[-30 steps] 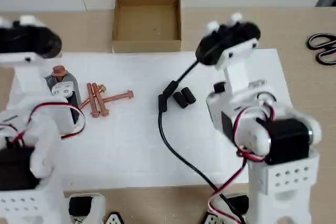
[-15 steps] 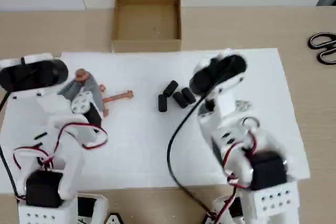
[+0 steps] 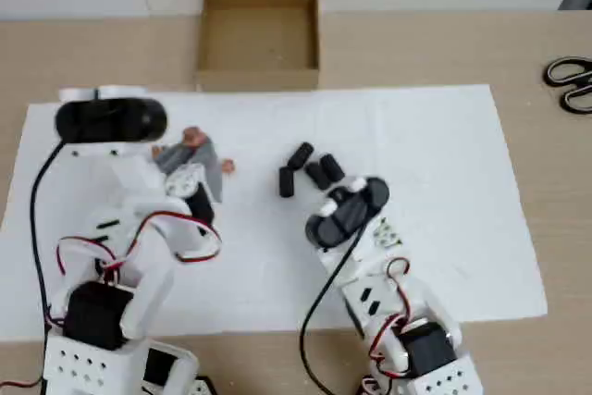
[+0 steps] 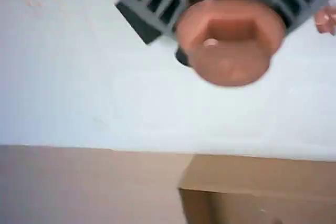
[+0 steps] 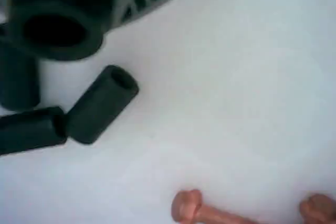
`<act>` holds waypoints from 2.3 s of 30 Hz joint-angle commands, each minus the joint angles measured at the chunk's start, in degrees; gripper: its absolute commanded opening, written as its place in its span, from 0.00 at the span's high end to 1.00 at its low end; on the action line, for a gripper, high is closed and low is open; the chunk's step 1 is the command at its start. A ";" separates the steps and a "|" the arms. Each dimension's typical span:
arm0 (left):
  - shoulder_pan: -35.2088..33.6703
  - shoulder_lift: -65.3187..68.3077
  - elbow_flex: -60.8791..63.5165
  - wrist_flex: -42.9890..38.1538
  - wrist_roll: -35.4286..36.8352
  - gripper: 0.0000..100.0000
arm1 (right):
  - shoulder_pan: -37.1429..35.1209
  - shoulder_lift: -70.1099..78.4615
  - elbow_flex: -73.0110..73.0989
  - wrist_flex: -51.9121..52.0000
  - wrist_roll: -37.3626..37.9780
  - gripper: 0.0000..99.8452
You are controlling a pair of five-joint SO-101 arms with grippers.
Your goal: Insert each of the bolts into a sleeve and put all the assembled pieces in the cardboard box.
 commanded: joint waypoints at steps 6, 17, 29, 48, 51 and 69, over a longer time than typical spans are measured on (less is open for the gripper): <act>7.21 3.34 -0.22 -7.12 0.26 0.99 | -3.82 -5.49 5.63 -4.97 -10.37 1.00; 13.98 5.71 2.24 -8.79 5.45 0.99 | -8.40 -5.41 5.80 -6.64 -12.22 1.00; 15.21 5.63 11.21 -20.13 5.19 0.99 | -11.47 -5.41 5.80 -6.64 -12.22 1.00; 15.21 5.45 17.89 -25.49 5.19 0.99 | -11.56 -5.41 5.63 -6.64 -12.22 1.00; 15.30 5.36 18.86 -25.49 5.19 0.99 | -11.56 -5.41 5.63 -6.64 -12.22 1.00; 17.49 5.27 18.77 -25.41 5.19 0.99 | -11.47 -5.41 5.63 -6.64 -12.22 1.00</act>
